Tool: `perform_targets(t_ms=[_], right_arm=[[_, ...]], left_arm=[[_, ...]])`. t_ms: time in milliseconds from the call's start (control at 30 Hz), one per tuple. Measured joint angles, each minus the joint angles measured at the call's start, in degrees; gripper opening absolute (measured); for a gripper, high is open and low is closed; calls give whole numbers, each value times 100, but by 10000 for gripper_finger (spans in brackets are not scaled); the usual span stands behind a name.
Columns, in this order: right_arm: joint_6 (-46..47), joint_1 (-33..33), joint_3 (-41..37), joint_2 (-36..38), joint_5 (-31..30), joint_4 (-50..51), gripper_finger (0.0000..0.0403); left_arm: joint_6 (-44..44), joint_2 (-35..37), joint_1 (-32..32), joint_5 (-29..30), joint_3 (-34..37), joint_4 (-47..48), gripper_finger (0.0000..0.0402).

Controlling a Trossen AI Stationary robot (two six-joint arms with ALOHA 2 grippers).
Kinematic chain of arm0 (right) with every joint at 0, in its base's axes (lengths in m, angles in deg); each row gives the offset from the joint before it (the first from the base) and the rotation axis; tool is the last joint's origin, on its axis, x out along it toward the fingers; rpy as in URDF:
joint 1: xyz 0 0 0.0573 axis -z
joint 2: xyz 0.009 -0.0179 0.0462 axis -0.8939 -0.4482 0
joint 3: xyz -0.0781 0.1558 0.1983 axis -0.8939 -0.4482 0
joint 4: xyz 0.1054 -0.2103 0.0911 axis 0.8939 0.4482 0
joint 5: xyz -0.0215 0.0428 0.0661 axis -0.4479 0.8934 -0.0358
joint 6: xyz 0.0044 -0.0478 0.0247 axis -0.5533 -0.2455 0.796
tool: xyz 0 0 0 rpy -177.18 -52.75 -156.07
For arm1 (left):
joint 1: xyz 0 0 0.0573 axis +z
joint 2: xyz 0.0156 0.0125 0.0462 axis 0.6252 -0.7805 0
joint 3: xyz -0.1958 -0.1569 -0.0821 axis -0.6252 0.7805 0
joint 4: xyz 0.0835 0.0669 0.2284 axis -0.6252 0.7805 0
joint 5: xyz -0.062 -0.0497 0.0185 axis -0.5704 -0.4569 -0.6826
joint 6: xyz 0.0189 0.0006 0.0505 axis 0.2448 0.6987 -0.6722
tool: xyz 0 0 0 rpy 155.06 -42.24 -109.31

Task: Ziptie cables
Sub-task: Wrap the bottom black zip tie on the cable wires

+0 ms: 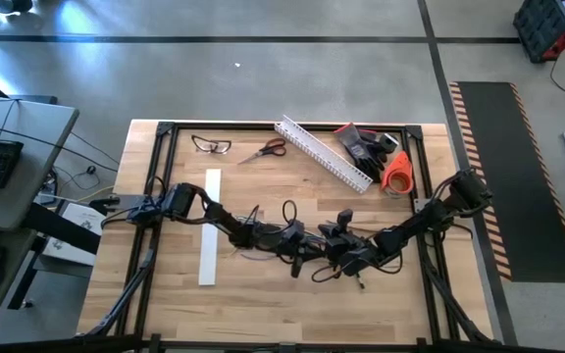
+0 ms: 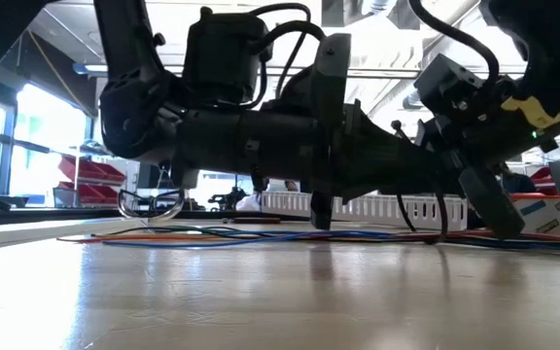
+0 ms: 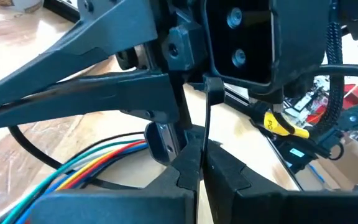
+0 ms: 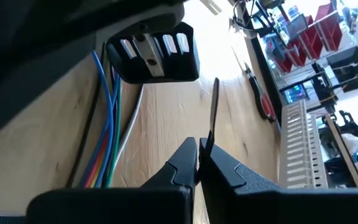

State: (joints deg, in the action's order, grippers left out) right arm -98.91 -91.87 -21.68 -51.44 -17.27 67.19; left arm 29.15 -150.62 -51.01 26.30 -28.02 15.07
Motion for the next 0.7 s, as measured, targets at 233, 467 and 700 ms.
perform_targets(t_ms=[233, 467, 700], right_arm=[[-328, -3, 0, 0, -4, -169, 0], [-610, -4, 2, 2, -17, -335, 0], [-925, -103, 2, 2, -200, -367, 0]], left_arm=[[2, 0, 33, -110, 0, 9, 0], [2, 0, 35, -116, 0, 13, 0], [2, 0, 35, -114, -2, 15, 0]])
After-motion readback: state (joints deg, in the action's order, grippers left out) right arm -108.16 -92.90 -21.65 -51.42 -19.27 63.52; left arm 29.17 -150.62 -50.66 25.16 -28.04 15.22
